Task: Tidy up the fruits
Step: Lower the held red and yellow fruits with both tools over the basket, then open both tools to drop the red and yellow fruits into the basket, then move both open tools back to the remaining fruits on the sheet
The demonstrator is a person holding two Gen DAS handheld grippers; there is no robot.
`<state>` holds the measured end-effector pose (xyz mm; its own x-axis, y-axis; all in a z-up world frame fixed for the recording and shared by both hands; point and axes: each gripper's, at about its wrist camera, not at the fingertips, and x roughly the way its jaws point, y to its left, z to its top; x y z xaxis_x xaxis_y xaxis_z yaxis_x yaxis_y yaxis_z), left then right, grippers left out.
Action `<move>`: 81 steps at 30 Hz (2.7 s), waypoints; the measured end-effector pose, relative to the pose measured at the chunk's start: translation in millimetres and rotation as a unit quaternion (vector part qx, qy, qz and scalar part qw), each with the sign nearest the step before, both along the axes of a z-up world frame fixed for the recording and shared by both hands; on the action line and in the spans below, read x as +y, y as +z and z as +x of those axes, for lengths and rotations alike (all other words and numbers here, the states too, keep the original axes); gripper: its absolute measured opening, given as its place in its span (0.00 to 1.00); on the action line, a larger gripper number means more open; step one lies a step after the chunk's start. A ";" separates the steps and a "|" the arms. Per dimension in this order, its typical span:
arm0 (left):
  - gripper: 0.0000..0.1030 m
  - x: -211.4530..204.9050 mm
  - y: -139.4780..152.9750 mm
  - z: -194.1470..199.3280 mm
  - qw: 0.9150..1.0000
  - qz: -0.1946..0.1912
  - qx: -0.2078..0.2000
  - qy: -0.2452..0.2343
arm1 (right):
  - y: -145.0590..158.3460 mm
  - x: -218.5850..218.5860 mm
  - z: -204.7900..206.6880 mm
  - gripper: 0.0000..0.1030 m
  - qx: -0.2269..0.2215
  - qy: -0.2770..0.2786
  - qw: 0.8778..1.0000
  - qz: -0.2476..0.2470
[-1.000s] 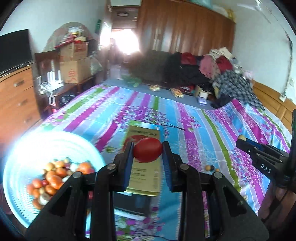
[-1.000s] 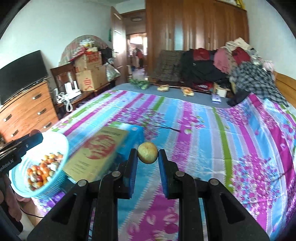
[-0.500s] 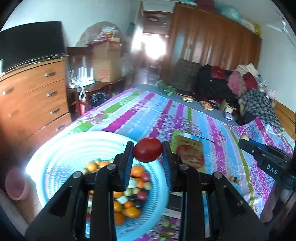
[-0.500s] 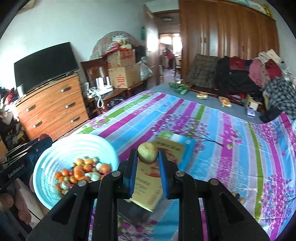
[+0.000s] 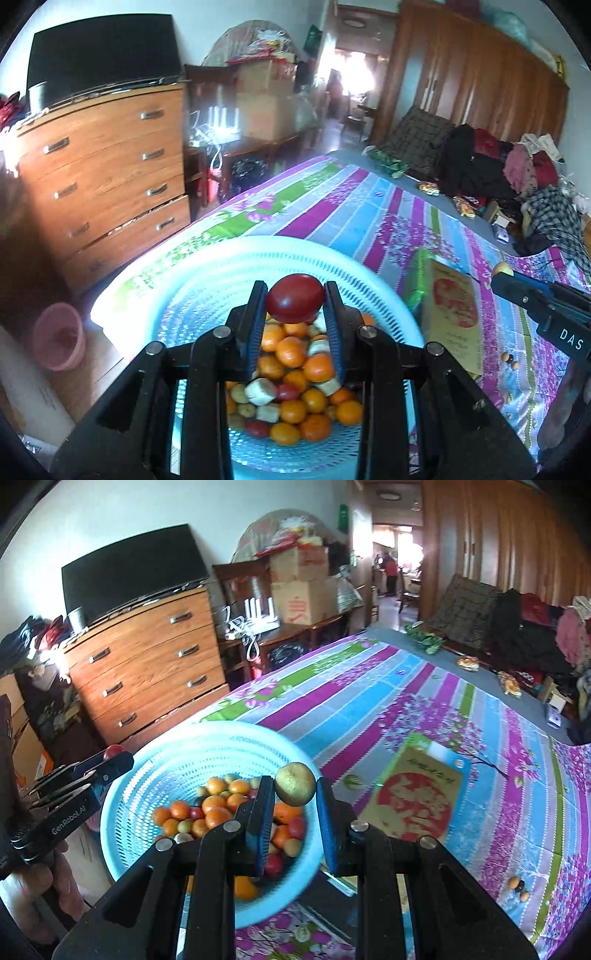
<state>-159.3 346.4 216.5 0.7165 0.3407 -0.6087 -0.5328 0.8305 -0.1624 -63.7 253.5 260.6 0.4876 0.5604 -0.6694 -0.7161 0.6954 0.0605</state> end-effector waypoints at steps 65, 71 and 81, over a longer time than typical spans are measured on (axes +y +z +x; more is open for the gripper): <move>0.93 57.3 -67.7 -0.8 0.990 -0.103 0.094 -0.002 | -79.6 68.1 -2.1 0.58 0.118 0.050 0.990 -0.066; 1.00 52.6 -62.2 -10.8 0.992 -0.101 0.077 -0.005 | -68.7 24.8 -42.4 0.58 0.021 0.043 0.997 -0.052; 1.00 -1.7 -20.6 -17.9 0.996 -0.031 -0.021 -0.078 | -97.1 -91.5 -104.9 0.59 -0.032 -0.001 0.998 -0.060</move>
